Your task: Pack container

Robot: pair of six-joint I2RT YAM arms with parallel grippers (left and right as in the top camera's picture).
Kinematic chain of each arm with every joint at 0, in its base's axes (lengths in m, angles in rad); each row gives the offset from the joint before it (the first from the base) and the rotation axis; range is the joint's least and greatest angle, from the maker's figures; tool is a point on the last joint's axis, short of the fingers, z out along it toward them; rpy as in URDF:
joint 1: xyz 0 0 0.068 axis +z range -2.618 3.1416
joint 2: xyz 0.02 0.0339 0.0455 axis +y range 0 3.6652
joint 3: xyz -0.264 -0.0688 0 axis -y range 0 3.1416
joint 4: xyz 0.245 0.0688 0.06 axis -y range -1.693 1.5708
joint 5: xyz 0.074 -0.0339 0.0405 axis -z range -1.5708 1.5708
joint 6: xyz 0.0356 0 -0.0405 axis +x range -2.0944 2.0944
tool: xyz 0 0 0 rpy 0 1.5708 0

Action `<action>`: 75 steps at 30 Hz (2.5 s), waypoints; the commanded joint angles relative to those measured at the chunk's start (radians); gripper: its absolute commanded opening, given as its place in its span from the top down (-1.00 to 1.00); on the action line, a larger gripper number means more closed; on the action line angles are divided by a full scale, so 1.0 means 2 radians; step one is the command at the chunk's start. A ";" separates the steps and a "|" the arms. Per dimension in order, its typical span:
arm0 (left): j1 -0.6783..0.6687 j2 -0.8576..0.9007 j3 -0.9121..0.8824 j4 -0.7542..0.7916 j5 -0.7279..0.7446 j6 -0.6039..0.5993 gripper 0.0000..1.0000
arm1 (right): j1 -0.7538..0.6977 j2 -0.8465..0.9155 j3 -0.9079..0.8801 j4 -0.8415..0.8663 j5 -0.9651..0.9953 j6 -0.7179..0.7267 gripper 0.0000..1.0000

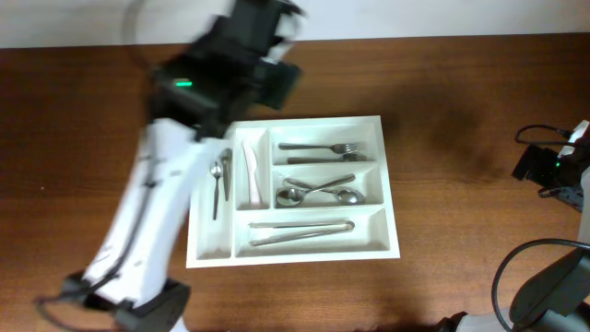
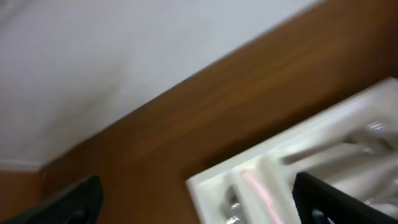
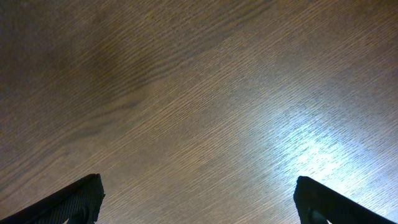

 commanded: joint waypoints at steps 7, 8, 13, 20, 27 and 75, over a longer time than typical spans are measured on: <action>0.175 -0.117 0.017 -0.095 0.049 -0.035 -0.99 | -0.001 0.003 0.000 0.000 0.000 0.004 -0.98; 0.185 -0.126 0.017 -0.100 0.058 -0.035 -0.99 | -0.001 0.003 0.000 0.000 0.000 0.004 -0.98; 0.214 -0.182 0.017 -0.147 0.063 -0.036 -0.99 | -0.001 0.003 0.000 0.000 0.001 0.004 -0.98; 0.215 -0.279 0.013 -0.221 0.084 -0.078 -0.98 | -0.001 0.003 0.000 0.000 0.000 0.004 -0.98; 0.215 -0.399 0.008 -0.221 0.093 -0.081 -0.99 | -0.001 0.003 0.000 0.000 0.000 0.004 -0.97; 0.217 -0.599 -0.405 0.025 0.131 -0.165 -0.99 | -0.001 0.003 0.000 0.000 0.001 0.004 -0.98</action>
